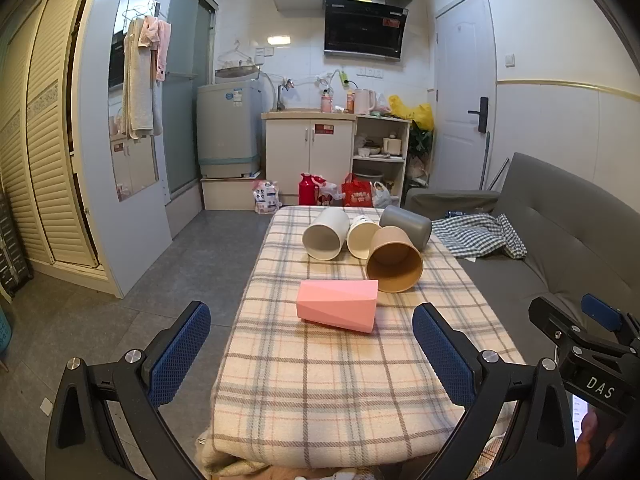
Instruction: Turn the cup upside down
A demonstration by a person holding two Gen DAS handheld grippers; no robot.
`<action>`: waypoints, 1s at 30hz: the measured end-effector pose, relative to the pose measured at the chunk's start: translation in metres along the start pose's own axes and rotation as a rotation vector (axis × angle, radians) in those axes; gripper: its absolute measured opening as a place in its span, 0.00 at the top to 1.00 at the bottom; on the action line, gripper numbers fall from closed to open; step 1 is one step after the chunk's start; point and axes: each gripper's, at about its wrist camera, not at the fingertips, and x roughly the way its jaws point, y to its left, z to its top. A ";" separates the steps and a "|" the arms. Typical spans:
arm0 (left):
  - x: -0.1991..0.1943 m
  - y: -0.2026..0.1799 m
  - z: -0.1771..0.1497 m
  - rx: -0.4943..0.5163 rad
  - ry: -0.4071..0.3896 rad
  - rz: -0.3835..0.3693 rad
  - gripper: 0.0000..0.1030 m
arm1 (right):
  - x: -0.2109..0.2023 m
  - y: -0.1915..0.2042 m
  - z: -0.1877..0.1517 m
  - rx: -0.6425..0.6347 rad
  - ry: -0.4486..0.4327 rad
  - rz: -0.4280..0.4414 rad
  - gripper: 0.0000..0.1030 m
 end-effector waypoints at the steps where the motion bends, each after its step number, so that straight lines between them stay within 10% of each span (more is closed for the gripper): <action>1: 0.000 0.000 0.000 -0.001 -0.001 0.000 0.00 | 0.000 0.000 0.001 0.000 0.001 -0.001 0.00; 30: 0.000 0.001 0.001 -0.015 0.007 -0.014 0.00 | 0.012 0.003 -0.007 -0.004 0.021 -0.002 0.00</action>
